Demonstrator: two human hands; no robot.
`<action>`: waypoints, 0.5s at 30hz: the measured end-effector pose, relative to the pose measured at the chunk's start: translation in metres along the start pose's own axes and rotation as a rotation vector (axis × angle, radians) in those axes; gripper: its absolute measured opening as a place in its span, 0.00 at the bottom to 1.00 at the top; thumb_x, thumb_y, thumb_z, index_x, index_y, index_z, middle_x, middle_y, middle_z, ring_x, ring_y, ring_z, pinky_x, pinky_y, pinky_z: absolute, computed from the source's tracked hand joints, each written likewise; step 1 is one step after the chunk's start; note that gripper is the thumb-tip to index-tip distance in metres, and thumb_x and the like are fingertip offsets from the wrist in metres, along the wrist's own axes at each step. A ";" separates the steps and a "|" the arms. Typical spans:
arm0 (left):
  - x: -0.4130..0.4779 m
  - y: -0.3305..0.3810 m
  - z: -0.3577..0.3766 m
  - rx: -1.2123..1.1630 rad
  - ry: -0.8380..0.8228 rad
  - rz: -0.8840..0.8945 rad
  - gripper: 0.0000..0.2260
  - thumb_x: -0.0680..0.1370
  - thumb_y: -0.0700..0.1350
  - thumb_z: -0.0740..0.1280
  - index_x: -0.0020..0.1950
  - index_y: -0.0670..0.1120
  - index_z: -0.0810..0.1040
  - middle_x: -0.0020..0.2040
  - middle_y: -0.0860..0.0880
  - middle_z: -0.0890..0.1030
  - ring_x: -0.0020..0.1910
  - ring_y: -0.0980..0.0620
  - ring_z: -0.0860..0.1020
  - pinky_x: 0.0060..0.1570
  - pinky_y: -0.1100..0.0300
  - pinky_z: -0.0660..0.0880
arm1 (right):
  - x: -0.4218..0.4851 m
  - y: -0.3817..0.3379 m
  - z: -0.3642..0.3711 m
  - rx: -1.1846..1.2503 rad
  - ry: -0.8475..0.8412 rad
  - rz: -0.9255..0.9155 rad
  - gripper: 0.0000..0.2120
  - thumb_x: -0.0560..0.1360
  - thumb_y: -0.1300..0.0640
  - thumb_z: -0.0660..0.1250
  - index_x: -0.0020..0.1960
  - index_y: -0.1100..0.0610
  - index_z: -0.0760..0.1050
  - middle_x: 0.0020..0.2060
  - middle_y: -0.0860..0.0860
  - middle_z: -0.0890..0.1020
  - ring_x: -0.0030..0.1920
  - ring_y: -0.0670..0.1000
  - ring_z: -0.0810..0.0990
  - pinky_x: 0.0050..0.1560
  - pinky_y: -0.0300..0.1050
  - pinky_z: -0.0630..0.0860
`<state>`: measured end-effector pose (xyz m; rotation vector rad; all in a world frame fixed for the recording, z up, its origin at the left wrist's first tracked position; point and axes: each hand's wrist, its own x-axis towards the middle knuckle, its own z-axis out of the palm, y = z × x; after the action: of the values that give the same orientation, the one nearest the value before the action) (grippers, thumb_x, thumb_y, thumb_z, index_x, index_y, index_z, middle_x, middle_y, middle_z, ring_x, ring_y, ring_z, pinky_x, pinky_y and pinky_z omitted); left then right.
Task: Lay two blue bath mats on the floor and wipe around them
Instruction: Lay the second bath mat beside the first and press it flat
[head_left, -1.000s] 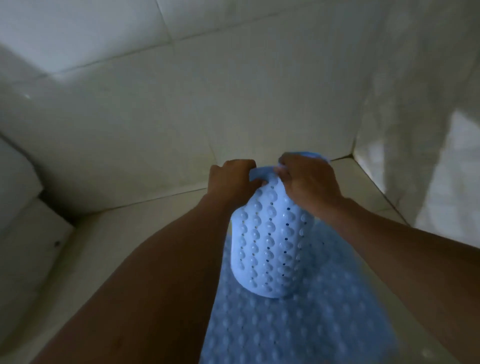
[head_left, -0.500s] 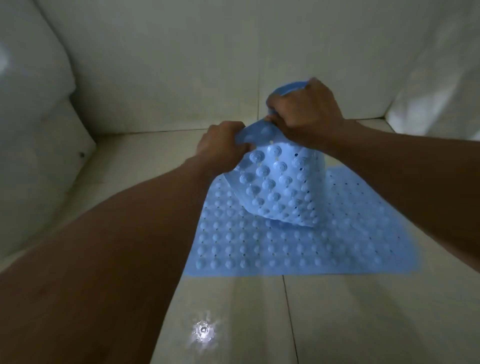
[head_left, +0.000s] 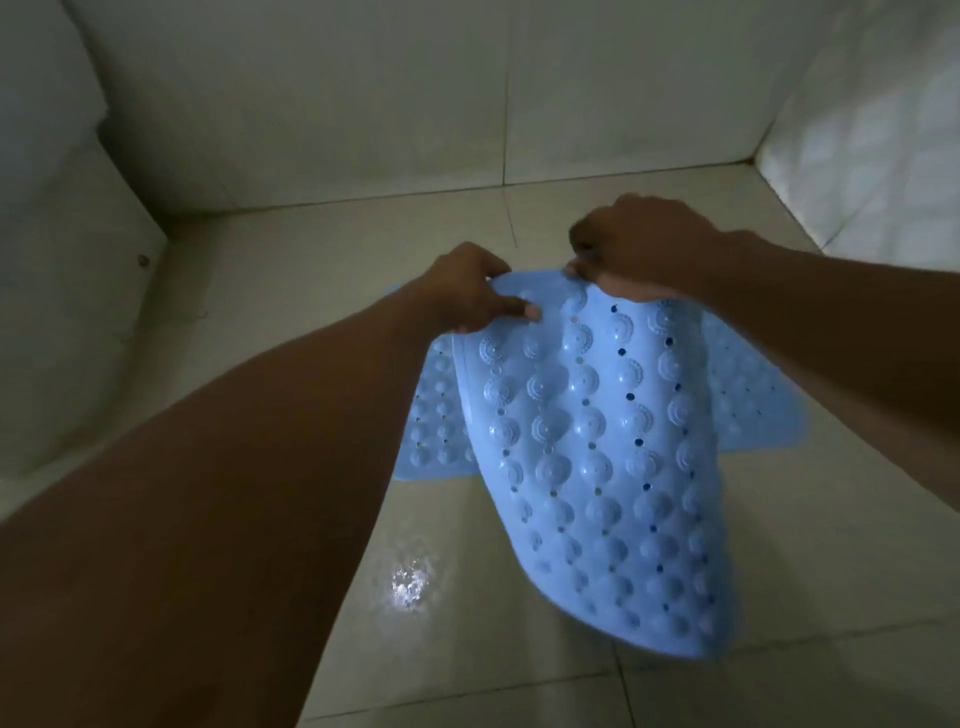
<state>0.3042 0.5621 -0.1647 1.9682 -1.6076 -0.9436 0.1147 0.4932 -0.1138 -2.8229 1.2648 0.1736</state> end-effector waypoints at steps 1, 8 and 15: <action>-0.003 -0.006 0.010 0.025 -0.026 -0.030 0.16 0.66 0.57 0.82 0.44 0.48 0.84 0.41 0.49 0.83 0.43 0.49 0.80 0.47 0.55 0.78 | -0.002 0.000 0.015 0.033 -0.051 0.016 0.11 0.79 0.42 0.63 0.45 0.49 0.73 0.55 0.62 0.78 0.56 0.65 0.78 0.50 0.51 0.69; -0.034 -0.081 0.118 0.166 -0.042 -0.213 0.20 0.69 0.58 0.79 0.51 0.45 0.84 0.48 0.44 0.83 0.51 0.46 0.80 0.45 0.59 0.71 | -0.025 -0.016 0.159 0.101 -0.165 0.029 0.17 0.79 0.41 0.64 0.56 0.54 0.79 0.59 0.62 0.78 0.60 0.65 0.78 0.55 0.53 0.72; -0.091 -0.135 0.178 0.203 0.031 -0.399 0.16 0.72 0.56 0.77 0.54 0.51 0.82 0.55 0.44 0.81 0.55 0.40 0.80 0.51 0.53 0.75 | -0.061 -0.034 0.223 0.193 -0.265 -0.013 0.21 0.79 0.35 0.61 0.50 0.53 0.78 0.56 0.59 0.80 0.59 0.62 0.80 0.55 0.51 0.73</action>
<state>0.2565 0.6983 -0.3584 2.4934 -1.3637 -0.9113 0.0809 0.5796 -0.3283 -2.5442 1.1384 0.3878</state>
